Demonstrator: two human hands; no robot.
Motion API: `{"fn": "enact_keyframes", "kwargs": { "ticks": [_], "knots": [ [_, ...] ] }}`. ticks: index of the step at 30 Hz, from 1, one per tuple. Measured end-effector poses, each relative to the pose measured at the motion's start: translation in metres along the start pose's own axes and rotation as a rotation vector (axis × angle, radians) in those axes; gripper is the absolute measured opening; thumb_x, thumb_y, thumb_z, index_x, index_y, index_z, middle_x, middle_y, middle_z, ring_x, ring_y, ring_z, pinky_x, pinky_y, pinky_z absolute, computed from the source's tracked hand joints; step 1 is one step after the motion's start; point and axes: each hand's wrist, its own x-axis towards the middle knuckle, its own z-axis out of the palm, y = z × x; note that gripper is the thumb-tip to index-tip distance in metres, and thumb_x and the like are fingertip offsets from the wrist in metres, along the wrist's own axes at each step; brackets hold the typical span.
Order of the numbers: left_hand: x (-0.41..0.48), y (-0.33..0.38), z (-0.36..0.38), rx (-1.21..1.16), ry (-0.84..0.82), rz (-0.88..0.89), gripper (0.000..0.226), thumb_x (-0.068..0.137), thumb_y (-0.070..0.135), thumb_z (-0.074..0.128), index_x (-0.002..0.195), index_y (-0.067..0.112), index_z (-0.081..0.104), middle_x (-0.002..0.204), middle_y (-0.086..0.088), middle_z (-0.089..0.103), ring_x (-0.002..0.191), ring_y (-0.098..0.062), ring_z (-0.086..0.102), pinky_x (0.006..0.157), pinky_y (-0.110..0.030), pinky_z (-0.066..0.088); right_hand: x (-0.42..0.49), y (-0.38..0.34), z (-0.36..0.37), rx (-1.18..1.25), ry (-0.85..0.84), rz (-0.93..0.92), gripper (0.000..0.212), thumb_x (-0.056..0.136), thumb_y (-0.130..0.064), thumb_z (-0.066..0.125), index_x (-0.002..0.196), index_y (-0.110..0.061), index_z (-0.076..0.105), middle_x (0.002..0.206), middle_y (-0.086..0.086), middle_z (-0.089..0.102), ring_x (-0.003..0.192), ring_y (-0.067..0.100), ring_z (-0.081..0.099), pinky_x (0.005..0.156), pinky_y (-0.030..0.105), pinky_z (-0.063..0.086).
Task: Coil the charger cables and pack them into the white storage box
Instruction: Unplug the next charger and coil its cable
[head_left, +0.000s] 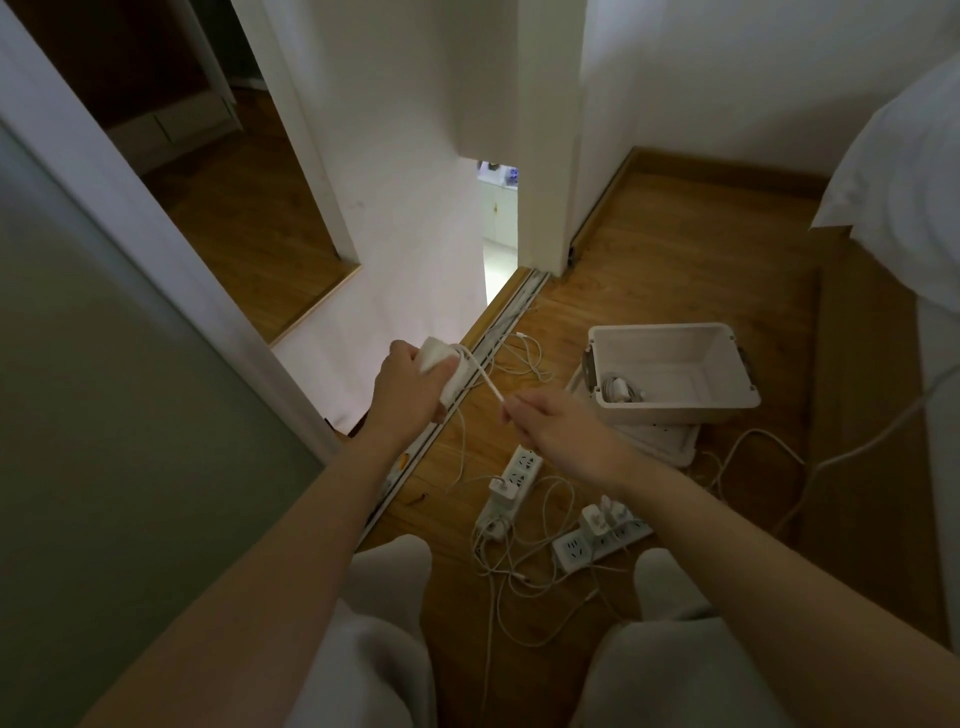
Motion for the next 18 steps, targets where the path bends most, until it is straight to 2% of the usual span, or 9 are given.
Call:
{"fn": "enact_keyframes", "kwargs": {
  "ticks": [3,6,9,11,13,15,18],
  "knots": [
    [-0.002,0.01,0.003,-0.359,-0.031,-0.156,0.037,0.095,0.037,0.048,0.116,0.012,0.032,0.107,-0.009,0.048,0.078,-0.013,0.056,0.042,-0.011,0.046,-0.002,0.001,0.015,-0.13,-0.036,-0.078,0.032,0.101,-0.025,0.033,0.077,-0.023,0.054,0.059,-0.007,0.041,0.052,0.009,0.036,0.051,0.022,0.031],
    [-0.005,0.015,0.007,-0.697,-0.131,-0.217,0.04,0.098,0.032,0.043,0.124,0.003,0.039,0.099,-0.014,0.051,0.076,-0.02,0.058,0.051,-0.021,0.054,0.001,0.006,0.024,-0.234,-0.065,-0.132,0.027,0.101,-0.023,0.034,0.084,-0.018,0.055,0.062,-0.008,0.043,0.055,0.007,0.039,0.053,0.023,0.033],
    [-0.013,0.027,0.008,-1.071,-0.23,-0.27,0.025,0.099,0.027,0.041,0.108,0.005,0.048,0.095,-0.013,0.044,0.077,-0.021,0.051,0.058,-0.027,0.053,0.006,0.016,0.028,-0.316,-0.118,-0.159,0.027,0.101,-0.021,0.034,0.085,-0.015,0.056,0.063,-0.01,0.045,0.056,0.006,0.042,0.053,0.021,0.033],
    [-0.015,0.03,0.006,-1.232,-0.269,-0.3,0.021,0.099,0.025,0.041,0.104,0.008,0.051,0.098,-0.014,0.046,0.081,-0.022,0.051,0.063,-0.031,0.056,0.01,0.025,0.027,-0.351,-0.15,-0.15,0.028,0.101,-0.021,0.034,0.084,-0.016,0.055,0.065,-0.011,0.046,0.057,0.006,0.043,0.054,0.02,0.033],
    [-0.016,0.03,0.003,-1.278,-0.356,-0.298,0.023,0.099,0.027,0.04,0.107,0.009,0.054,0.098,-0.014,0.051,0.082,-0.022,0.053,0.06,-0.029,0.057,0.014,0.032,0.021,-0.381,-0.164,-0.124,0.028,0.101,-0.022,0.034,0.081,-0.017,0.052,0.065,-0.011,0.046,0.058,0.005,0.042,0.054,0.019,0.032],
    [-0.018,0.03,0.001,-1.204,-0.455,-0.239,0.028,0.098,0.029,0.039,0.106,0.01,0.058,0.092,-0.011,0.056,0.071,-0.017,0.056,0.049,-0.023,0.052,0.017,0.035,0.014,-0.396,-0.165,-0.109,0.028,0.101,-0.023,0.034,0.08,-0.018,0.052,0.065,-0.009,0.046,0.058,0.006,0.042,0.054,0.02,0.032],
    [-0.018,0.028,-0.002,-1.05,-0.61,-0.1,0.036,0.095,0.03,0.038,0.097,0.008,0.065,0.075,-0.008,0.055,0.044,-0.01,0.042,0.036,-0.017,0.027,0.02,0.038,0.002,-0.438,-0.134,-0.097,0.029,0.101,-0.024,0.034,0.079,-0.019,0.053,0.063,-0.008,0.046,0.056,0.008,0.042,0.053,0.021,0.033]
  ]
}}
